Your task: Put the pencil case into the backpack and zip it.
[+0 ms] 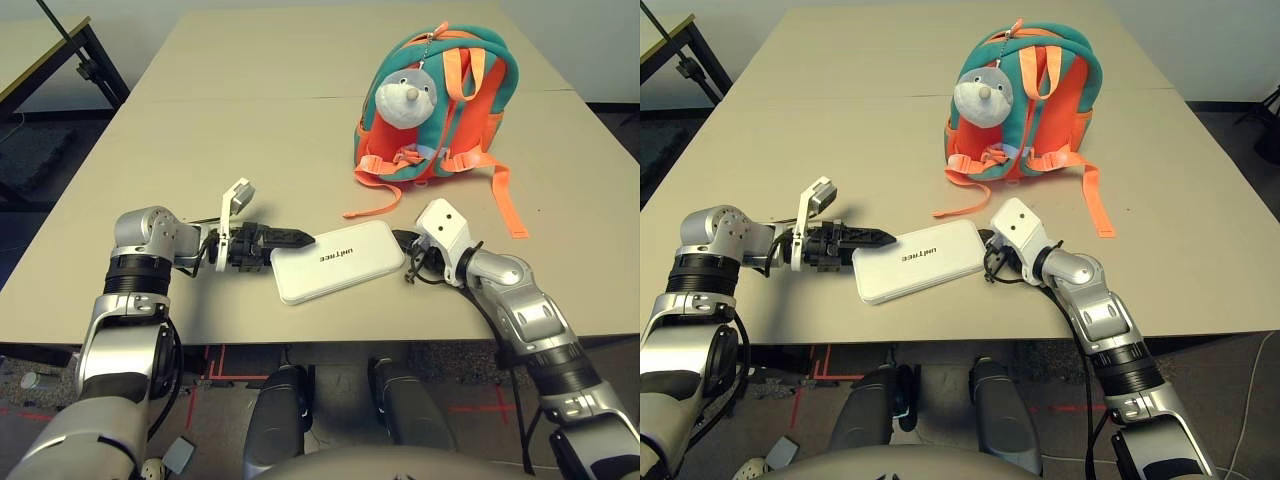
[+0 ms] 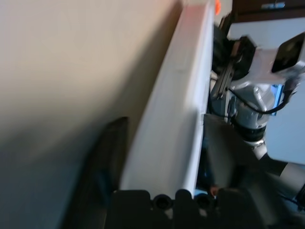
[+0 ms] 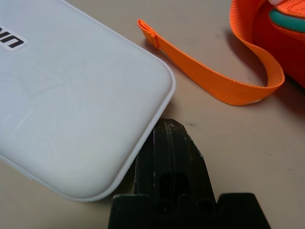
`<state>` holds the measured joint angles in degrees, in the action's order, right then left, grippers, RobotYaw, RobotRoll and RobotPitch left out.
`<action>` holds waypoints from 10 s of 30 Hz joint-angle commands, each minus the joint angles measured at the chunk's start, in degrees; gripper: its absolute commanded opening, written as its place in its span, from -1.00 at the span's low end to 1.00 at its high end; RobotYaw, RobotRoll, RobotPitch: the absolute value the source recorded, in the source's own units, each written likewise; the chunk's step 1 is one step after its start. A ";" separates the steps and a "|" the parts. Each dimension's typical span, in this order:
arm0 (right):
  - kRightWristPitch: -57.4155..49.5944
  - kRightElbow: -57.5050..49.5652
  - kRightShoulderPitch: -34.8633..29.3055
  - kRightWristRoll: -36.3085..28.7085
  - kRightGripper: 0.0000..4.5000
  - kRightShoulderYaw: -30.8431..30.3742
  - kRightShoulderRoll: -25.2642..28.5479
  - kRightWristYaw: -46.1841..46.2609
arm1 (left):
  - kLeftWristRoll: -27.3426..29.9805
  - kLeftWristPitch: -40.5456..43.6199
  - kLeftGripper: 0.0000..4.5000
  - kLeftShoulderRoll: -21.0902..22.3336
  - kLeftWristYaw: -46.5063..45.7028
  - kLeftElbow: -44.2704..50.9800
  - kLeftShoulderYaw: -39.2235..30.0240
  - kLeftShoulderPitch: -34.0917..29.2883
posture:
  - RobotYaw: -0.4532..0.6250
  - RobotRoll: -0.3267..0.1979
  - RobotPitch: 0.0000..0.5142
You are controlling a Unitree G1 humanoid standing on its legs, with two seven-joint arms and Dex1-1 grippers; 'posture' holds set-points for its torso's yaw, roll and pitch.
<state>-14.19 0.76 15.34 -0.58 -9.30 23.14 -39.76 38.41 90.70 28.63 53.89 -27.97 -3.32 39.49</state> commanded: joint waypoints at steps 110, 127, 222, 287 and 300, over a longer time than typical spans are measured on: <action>-38.88 -28.84 -1.55 -43.63 -0.80 22.24 -1.13 21.61 | -7.88 -35.50 -0.45 5.13 -6.69 -12.91 -8.72 14.26 | -0.57 0.25 -0.46; -27.40 -14.94 -0.60 -34.67 -0.80 17.24 -2.00 18.63 | -11.72 -49.05 -0.45 13.13 9.58 1.32 -2.33 17.45 | -0.47 0.25 -0.44; -22.98 -7.57 4.87 -28.15 -0.80 12.92 -6.67 15.95 | -25.39 -58.31 1.00 12.46 22.97 9.12 4.98 20.67 | -0.46 0.25 -0.51; -22.39 -5.74 6.66 -25.87 -0.80 12.30 -8.03 14.74 | -19.11 -49.86 1.00 6.67 23.41 24.31 11.74 21.07 | -0.46 0.25 -0.52; -22.17 -6.26 6.19 -25.34 -0.80 12.48 -8.29 14.73 | -25.50 -55.51 1.00 -2.59 15.20 18.40 20.60 21.89 | -0.48 0.25 -0.55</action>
<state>-35.36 -6.49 22.41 -26.56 4.56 14.93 -25.09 14.26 36.34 26.43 69.83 -8.23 16.13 60.42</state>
